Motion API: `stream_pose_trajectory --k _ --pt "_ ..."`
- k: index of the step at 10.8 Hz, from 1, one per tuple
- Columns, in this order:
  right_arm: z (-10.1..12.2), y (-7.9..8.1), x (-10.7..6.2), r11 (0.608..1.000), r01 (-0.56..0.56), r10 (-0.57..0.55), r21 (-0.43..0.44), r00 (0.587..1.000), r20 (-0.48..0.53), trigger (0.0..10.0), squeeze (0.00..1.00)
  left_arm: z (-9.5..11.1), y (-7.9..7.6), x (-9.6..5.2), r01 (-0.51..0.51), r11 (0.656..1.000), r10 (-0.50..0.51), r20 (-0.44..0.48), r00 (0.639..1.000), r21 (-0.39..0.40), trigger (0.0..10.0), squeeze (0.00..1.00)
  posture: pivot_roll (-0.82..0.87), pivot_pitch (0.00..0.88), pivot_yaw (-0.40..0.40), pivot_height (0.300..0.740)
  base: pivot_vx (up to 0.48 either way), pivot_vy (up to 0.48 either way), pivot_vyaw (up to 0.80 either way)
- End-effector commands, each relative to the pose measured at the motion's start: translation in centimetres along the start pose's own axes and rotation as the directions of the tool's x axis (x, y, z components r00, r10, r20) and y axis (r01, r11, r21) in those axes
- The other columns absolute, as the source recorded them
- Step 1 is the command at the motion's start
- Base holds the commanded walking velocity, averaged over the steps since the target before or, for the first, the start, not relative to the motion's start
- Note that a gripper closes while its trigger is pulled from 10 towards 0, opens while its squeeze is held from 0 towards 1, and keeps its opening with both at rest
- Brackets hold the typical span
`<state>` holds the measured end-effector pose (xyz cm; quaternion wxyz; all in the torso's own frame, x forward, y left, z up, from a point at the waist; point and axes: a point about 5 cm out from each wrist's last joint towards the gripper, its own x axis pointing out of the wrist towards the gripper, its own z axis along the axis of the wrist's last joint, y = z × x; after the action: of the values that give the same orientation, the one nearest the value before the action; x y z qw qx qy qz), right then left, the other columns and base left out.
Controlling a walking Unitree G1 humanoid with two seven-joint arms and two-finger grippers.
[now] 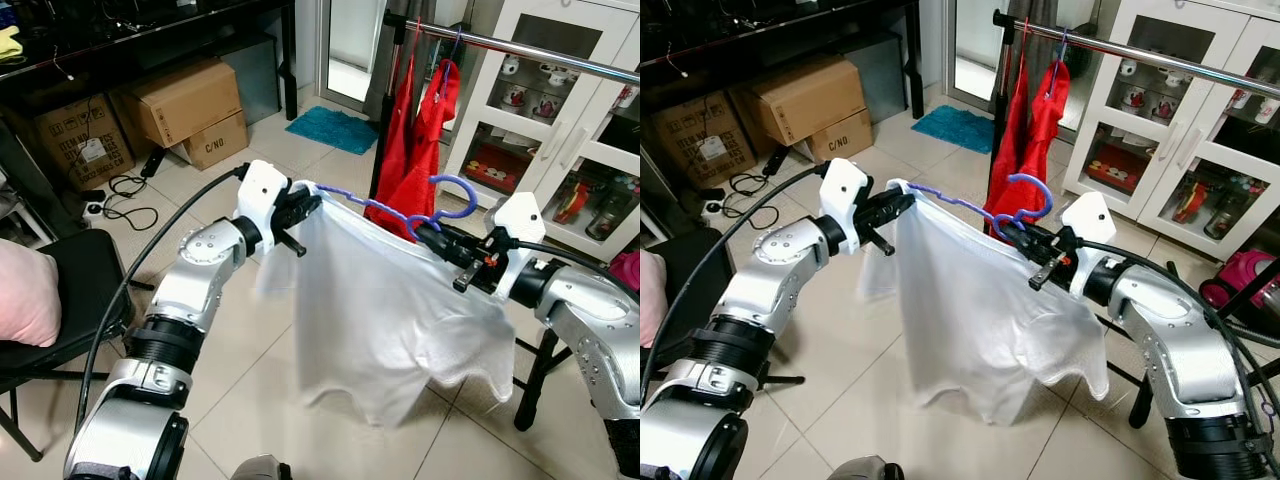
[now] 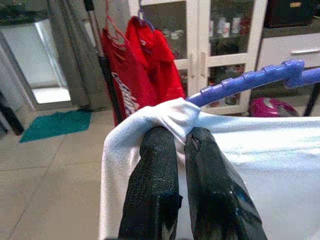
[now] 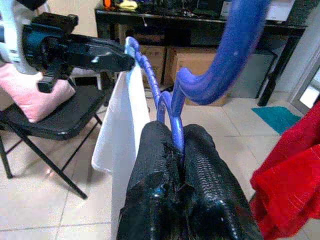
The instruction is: Hang hanger
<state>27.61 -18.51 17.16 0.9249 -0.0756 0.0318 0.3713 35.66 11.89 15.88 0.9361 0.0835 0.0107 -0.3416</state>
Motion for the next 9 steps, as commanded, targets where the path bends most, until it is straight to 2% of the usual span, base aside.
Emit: stream_pose_trajectory --k 1,4,5,7,9 --pt "0.8 -0.4 -0.3 1.0 0.011 -0.01 -0.012 0.999 0.035 0.0 0.0 1.5 0.9 0.1 -0.049 0.999 0.048 0.06 0.997 0.015 0.0 0.0 -0.05 0.0 0.042 0.74 0.0 0.0 0.0" --pt "1.9 1.4 -0.9 0.986 -0.166 0.162 0.027 0.981 0.107 0.0 0.0 2.1 2.0 0.7 -0.163 0.987 0.164 0.074 0.984 -0.01 0.0 0.0 -0.06 0.0 0.043 0.74 0.0 0.0 0.0" --pt "1.9 1.7 -0.9 0.982 -0.184 0.18 0.035 0.978 0.109 0.0 0.0 2.4 2.2 1.0 -0.177 0.984 0.178 0.079 0.981 -0.021 0.0 0.0 -0.06 0.0 0.044 0.74 0.0 0.0 0.0" --pt "1.8 1.4 -0.9 0.989 -0.136 0.13 0.05 0.986 0.101 0.0 0.0 2.6 1.7 1.4 -0.126 0.992 0.128 0.093 0.987 -0.029 0.0 0.0 -0.06 0.0 0.05 0.74 0.0 0.0 0.0" --pt "1.2 0.6 -1.1 0.997 -0.069 0.067 0.045 0.997 0.047 0.0 0.0 2.6 1.3 1.4 -0.102 0.994 0.106 0.105 0.989 -0.037 0.0 0.0 -0.06 0.0 0.05 0.74 0.0 0.0 0.0"
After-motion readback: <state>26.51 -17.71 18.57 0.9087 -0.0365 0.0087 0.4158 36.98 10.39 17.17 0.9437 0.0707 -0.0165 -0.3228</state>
